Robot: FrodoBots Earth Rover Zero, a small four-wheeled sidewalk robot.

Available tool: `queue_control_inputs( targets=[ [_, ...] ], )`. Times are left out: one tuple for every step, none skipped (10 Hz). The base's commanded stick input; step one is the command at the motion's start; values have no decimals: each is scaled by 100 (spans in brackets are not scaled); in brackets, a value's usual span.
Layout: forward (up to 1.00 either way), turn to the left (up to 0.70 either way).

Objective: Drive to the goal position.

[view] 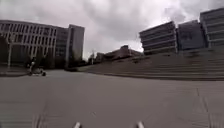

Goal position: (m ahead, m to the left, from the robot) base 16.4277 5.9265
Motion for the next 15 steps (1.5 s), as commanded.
queue_control_inputs(
  targets=[
    [100, 0],
    [100, 0],
    [100, 0],
    [100, 40],
    [100, 40],
    [100, 40],
    [100, 40],
    [100, 40],
    [100, 40],
    [100, 23],
    [100, 0],
    [100, 0],
    [100, 0],
    [100, 0],
    [100, 0]
  ],
)
